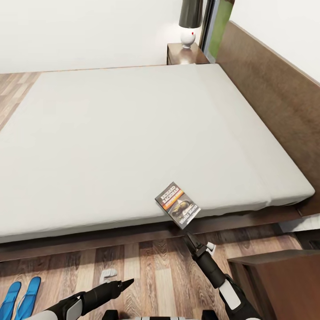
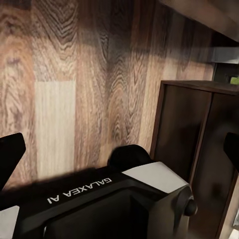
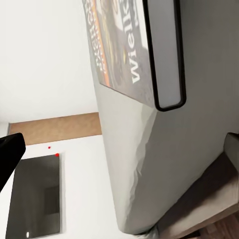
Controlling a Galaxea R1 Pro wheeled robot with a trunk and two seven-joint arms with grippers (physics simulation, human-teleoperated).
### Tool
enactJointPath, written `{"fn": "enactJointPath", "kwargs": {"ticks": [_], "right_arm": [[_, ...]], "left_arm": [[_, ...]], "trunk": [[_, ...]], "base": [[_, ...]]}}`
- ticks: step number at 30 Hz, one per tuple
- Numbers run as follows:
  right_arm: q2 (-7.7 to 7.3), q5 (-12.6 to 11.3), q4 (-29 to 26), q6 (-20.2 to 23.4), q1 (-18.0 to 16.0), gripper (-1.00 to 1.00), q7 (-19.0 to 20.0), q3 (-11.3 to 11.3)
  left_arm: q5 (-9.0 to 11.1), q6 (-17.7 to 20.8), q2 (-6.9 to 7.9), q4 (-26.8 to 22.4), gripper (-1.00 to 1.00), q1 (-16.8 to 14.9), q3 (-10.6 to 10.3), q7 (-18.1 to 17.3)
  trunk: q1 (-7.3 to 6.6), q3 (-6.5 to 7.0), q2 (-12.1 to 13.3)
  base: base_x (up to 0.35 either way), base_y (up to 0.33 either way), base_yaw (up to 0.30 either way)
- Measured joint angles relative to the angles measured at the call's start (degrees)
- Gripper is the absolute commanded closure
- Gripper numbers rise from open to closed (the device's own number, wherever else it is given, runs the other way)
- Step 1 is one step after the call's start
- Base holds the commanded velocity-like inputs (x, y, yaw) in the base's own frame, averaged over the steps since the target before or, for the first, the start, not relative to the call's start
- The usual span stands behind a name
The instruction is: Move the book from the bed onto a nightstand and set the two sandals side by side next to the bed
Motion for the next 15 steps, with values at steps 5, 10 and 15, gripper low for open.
{"fn": "enactJointPath", "kwargs": {"ticks": [5,10,15], "right_arm": [[0.0,0.0,0.0,0.0,0.0,-1.0,0.02,0.0],[0.0,0.0,0.0,0.0,0.0,-1.0,0.02,-0.01],[0.01,0.0,0.0,0.0,0.0,-1.0,0.02,0.01]], "left_arm": [[0.0,-0.02,0.01,-0.02,-1.0,0.0,0.0,0.01],[0.0,-0.02,-0.01,-0.03,-1.0,0.0,0.01,-0.04],[0.0,0.0,0.0,-0.03,-1.0,0.0,0.0,-0.05]], "trunk": [[0.01,0.0,0.0],[0.0,0.0,0.0],[0.0,0.0,0.0]], "base": [[0.013,0.005,0.0],[0.05,0.001,0.0],[0.128,0.0,0.0]]}}
